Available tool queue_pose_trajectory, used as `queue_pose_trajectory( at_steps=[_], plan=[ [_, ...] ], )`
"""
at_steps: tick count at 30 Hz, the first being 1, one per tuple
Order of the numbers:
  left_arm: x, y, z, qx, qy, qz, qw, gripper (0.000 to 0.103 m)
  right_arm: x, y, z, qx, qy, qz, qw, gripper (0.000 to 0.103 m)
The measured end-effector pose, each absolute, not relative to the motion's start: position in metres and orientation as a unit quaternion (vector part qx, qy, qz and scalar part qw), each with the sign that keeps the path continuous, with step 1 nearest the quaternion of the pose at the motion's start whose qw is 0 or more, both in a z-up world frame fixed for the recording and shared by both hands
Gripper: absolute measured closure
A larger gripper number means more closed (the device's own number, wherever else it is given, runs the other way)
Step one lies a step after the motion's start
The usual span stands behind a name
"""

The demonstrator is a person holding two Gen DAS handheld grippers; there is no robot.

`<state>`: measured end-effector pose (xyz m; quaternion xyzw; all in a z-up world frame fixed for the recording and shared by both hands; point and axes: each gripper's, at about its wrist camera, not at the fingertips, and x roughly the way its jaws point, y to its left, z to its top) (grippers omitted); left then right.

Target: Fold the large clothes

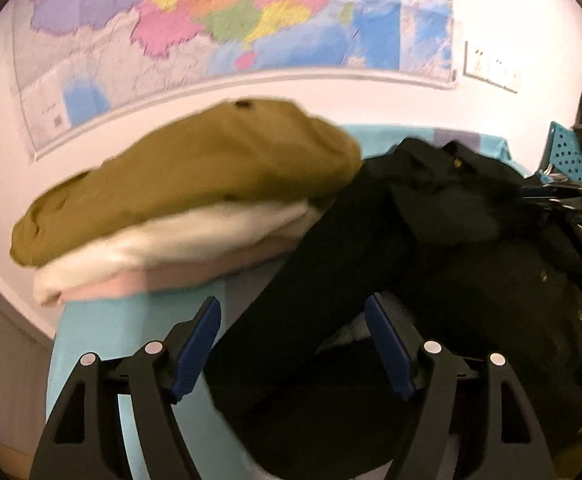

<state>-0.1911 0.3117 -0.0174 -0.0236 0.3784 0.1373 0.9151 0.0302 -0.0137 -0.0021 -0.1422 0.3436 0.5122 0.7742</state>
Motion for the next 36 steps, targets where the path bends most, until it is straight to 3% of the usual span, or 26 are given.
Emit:
queue_pose_trajectory(
  at_steps=[6, 8, 11, 13, 15, 16, 17, 18, 19, 20, 22, 24, 26, 27, 32, 36],
  plan=[
    [-0.200, 0.325, -0.037, -0.042, 0.402, 0.142, 0.904, 0.032, -0.083, 0.064, -0.006, -0.222, 0.300, 0.657, 0.655, 0.045],
    [-0.199, 0.331, -0.041, -0.053, 0.409, 0.144, 0.900, 0.054, -0.111, 0.089, -0.011, -0.243, 0.292, 0.677, 0.630, 0.030],
    [-0.197, 0.341, -0.042, -0.078, 0.416, 0.138, 0.895, 0.083, -0.151, 0.126, -0.027, -0.282, 0.281, 0.694, 0.601, 0.024],
    [-0.196, 0.348, -0.037, -0.098, 0.412, 0.127, 0.897, 0.092, -0.172, 0.139, -0.038, -0.326, 0.253, 0.677, 0.610, 0.024],
    [-0.196, 0.349, -0.028, -0.107, 0.405, 0.112, 0.901, 0.094, -0.185, 0.156, -0.051, -0.358, 0.241, 0.654, 0.621, 0.027],
    [-0.195, 0.348, -0.022, -0.106, 0.400, 0.105, 0.904, 0.094, -0.188, 0.161, -0.054, -0.367, 0.234, 0.643, 0.630, 0.038],
    [-0.194, 0.346, -0.018, -0.106, 0.398, 0.101, 0.906, 0.094, -0.189, 0.163, -0.057, -0.375, 0.228, 0.632, 0.638, 0.055],
    [-0.192, 0.343, -0.011, -0.104, 0.395, 0.090, 0.908, 0.094, -0.190, 0.165, -0.057, -0.379, 0.224, 0.625, 0.645, 0.063],
    [-0.191, 0.342, -0.007, -0.102, 0.394, 0.086, 0.910, 0.094, -0.185, 0.165, -0.052, -0.358, 0.236, 0.633, 0.645, 0.081],
    [-0.189, 0.340, -0.002, -0.099, 0.391, 0.083, 0.911, 0.094, -0.179, 0.163, -0.044, -0.333, 0.252, 0.642, 0.643, 0.090],
    [-0.185, 0.336, 0.010, -0.094, 0.384, 0.076, 0.915, 0.094, -0.165, 0.152, -0.021, -0.277, 0.272, 0.666, 0.637, 0.091],
    [-0.182, 0.340, 0.029, -0.112, 0.365, 0.058, 0.922, 0.085, -0.143, 0.134, 0.012, -0.203, 0.290, 0.695, 0.625, 0.092],
    [-0.178, 0.349, 0.052, -0.158, 0.344, 0.017, 0.926, 0.051, -0.111, 0.108, 0.054, -0.104, 0.303, 0.727, 0.607, 0.092],
    [-0.178, 0.353, 0.063, -0.178, 0.322, -0.010, 0.930, 0.047, -0.097, 0.095, 0.074, -0.069, 0.294, 0.733, 0.610, 0.092],
    [-0.181, 0.351, 0.094, -0.203, 0.243, -0.044, 0.948, 0.038, -0.042, 0.030, 0.126, 0.000, 0.270, 0.709, 0.651, 0.092],
    [-0.167, 0.329, 0.079, -0.169, 0.269, -0.030, 0.948, 0.036, 0.012, -0.038, 0.125, 0.017, 0.288, 0.635, 0.716, 0.092]
  ],
)
